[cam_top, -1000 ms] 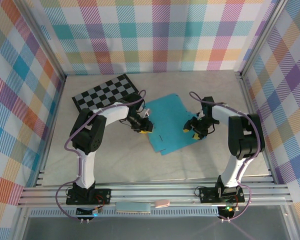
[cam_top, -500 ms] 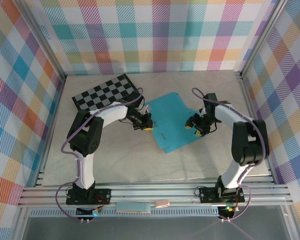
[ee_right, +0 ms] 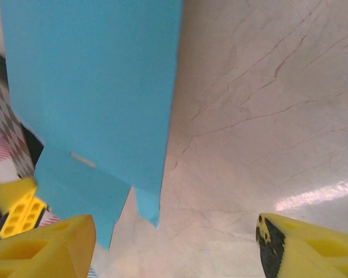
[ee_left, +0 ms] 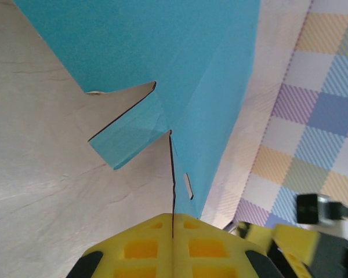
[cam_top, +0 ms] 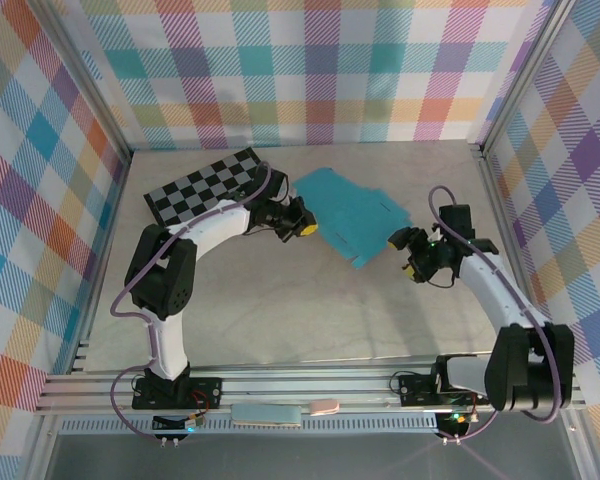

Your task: Fold the paper box

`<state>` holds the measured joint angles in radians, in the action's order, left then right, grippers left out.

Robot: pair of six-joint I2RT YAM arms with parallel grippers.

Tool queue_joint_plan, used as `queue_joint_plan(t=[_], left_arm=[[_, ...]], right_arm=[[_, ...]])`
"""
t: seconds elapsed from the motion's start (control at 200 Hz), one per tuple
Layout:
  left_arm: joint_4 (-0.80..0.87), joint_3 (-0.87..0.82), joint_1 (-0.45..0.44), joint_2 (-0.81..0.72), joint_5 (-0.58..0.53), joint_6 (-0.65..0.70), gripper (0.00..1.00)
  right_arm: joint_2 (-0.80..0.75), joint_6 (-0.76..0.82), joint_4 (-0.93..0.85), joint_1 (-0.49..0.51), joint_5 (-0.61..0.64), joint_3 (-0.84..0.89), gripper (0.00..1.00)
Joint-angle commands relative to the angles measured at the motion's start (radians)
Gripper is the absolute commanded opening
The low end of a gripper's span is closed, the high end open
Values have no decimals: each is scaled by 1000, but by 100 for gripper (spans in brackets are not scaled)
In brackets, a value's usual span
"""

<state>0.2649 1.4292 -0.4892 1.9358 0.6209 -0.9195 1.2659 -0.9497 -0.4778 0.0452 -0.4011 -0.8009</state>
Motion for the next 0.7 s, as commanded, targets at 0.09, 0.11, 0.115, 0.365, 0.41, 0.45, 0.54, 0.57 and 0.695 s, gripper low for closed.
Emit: queue_joint_plan(t=[0.09, 0.11, 0.115, 0.365, 0.41, 0.45, 0.54, 0.57, 0.695], left_arm=[[-45, 45, 4, -22, 46, -85, 0], [-46, 46, 4, -21, 48, -85, 0], [-46, 46, 4, -21, 48, -86, 0], [-68, 27, 5, -36, 48, -96, 0], [-71, 26, 5, -38, 48, -97, 0], [-75, 23, 5, -40, 48, -99, 0], [-77, 22, 5, -40, 49, -100, 0], [-81, 21, 5, -42, 50, -102, 0], [-99, 17, 5, -43, 52, -111, 0]], right_arm=[[155, -188, 300, -25, -126, 11, 72], [172, -195, 327, -31, -133, 13, 71], [176, -196, 334, -32, -134, 13, 71], [348, -206, 464, -53, -201, -53, 64], [356, -220, 496, -58, -196, -44, 62], [367, -237, 531, -60, -198, -33, 59], [396, -259, 565, -62, -203, -24, 53], [402, -260, 571, -62, -200, -26, 52], [422, -284, 622, -64, -197, -19, 44]])
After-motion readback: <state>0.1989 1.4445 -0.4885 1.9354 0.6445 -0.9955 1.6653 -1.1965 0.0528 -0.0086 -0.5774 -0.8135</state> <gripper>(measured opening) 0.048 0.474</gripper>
